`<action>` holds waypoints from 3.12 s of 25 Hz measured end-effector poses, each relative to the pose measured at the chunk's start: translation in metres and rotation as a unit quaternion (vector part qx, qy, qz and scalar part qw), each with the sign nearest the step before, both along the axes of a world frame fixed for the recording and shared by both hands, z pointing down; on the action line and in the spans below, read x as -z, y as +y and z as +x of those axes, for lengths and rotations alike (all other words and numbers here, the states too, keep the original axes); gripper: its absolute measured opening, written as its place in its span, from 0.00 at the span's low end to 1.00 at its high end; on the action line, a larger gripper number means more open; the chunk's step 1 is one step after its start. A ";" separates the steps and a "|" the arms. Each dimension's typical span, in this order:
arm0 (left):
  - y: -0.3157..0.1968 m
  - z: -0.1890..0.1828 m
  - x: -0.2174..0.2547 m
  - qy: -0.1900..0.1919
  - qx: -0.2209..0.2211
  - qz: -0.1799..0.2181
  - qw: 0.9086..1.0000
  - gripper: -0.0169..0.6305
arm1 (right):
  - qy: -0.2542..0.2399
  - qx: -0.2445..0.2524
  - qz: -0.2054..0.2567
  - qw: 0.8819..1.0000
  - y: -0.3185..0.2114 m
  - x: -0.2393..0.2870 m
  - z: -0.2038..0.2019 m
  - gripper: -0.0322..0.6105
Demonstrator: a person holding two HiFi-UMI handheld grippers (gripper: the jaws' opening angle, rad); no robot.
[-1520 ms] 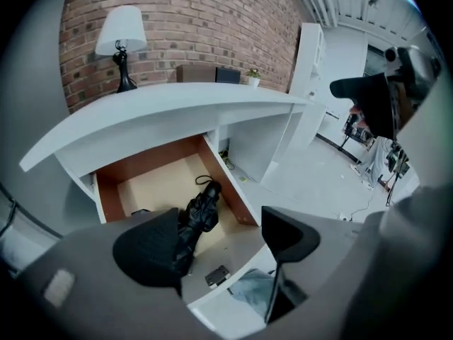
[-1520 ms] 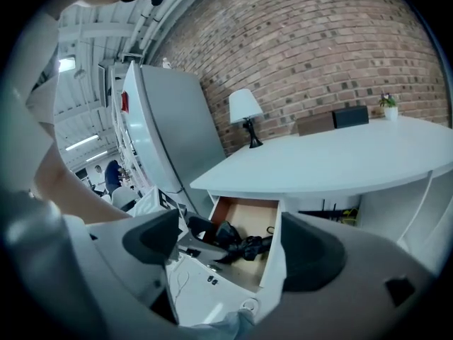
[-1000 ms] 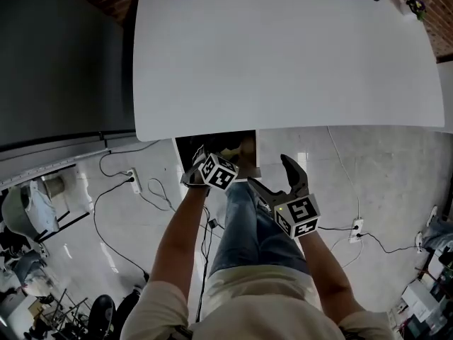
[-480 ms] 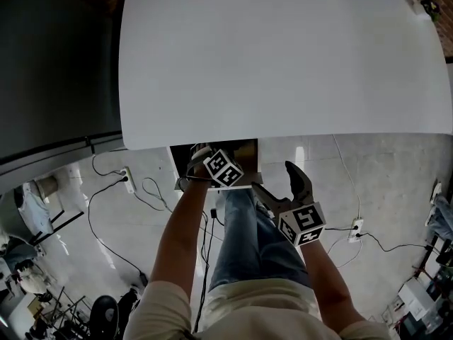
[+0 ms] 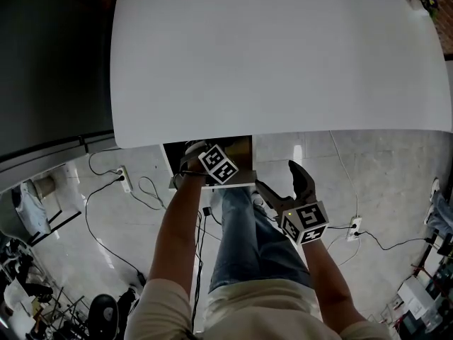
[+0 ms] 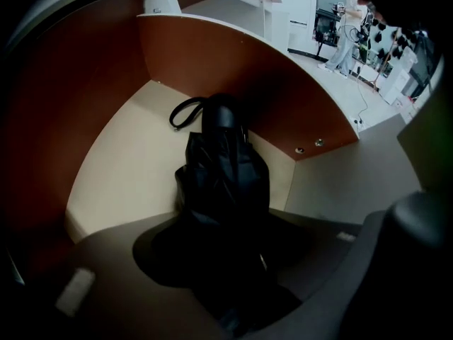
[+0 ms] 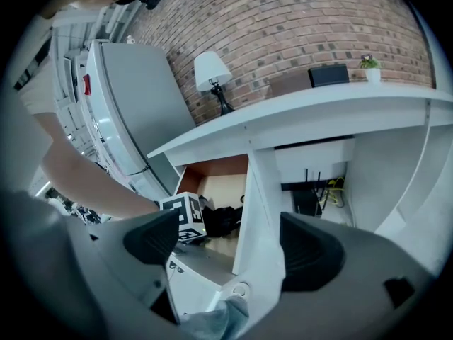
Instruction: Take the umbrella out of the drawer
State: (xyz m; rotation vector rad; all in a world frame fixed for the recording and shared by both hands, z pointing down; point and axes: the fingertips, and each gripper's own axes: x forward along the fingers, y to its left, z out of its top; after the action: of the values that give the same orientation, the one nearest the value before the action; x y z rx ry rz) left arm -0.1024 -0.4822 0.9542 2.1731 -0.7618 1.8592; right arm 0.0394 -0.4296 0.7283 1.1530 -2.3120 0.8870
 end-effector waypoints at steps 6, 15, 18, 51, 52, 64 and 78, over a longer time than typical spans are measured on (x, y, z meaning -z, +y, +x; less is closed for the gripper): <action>0.010 0.004 0.038 0.030 -0.001 0.037 0.999 0.38 | 0.000 0.006 0.022 1.000 0.005 0.017 0.008 0.71; 0.029 0.009 0.137 0.069 0.049 0.131 0.988 0.38 | -0.002 0.026 0.061 0.998 0.031 0.068 0.017 0.71; 0.043 0.015 0.175 0.089 0.072 0.164 0.980 0.38 | 0.010 0.050 0.076 0.996 0.046 0.087 0.023 0.64; 0.305 -0.018 0.426 0.248 0.278 0.308 0.875 0.39 | 0.027 0.104 0.184 0.977 0.216 0.240 -0.012 0.05; 0.317 -0.022 0.428 0.253 0.280 0.308 0.873 0.39 | 0.028 0.103 0.186 0.977 0.231 0.241 -0.017 0.05; 0.458 -0.059 0.453 0.309 0.265 0.333 0.851 0.39 | 0.048 0.068 0.223 0.971 0.389 0.252 -0.048 0.05; 0.586 -0.039 0.484 0.328 0.263 0.346 0.839 0.39 | 0.041 0.057 0.256 0.964 0.519 0.289 -0.030 0.05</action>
State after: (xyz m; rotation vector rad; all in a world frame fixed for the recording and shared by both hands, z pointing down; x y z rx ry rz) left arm -0.1410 0.1042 0.4705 2.3510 -1.7849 0.5187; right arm 0.0094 0.0897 0.4394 1.2022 -2.5842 0.1905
